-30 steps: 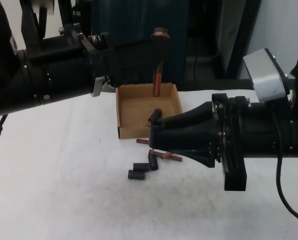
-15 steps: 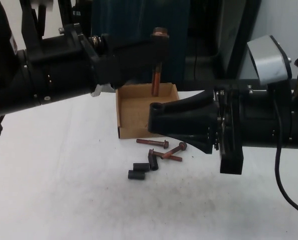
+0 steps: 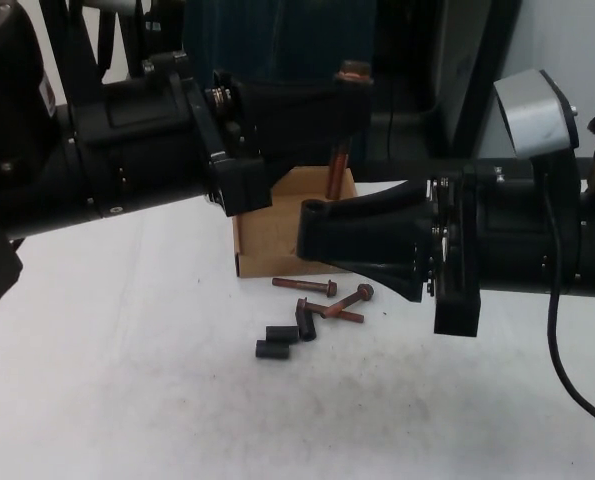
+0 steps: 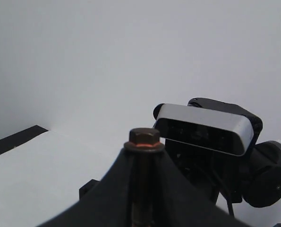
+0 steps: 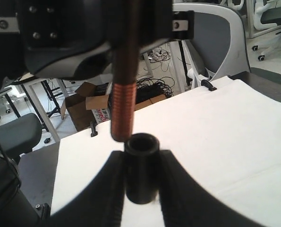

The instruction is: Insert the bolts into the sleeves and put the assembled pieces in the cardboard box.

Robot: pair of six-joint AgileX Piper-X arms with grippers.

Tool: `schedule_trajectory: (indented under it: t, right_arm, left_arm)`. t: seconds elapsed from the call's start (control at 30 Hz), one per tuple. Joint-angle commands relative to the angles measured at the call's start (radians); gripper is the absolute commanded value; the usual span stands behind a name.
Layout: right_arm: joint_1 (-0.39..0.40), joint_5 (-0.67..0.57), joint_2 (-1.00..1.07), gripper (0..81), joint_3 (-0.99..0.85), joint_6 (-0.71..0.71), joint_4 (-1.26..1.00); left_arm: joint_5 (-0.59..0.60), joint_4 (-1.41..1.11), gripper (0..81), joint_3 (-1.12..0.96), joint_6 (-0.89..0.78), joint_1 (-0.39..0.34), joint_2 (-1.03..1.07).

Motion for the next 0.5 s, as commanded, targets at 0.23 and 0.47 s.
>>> schedule_trajectory:
  t: [0.23, 0.47]
  right_arm:
    - [-0.020, 0.002, -0.002, 0.2, -0.014, 0.042, -0.016]
    - [-0.019, 0.002, -0.002, 0.2, -0.014, 0.102, -0.090]
  left_arm:
    - [-0.025, -0.022, 0.8, -0.002, 0.048, -0.004, -0.011]
    - [-0.069, -0.014, 0.8, -0.002, 0.068, -0.004, -0.011]
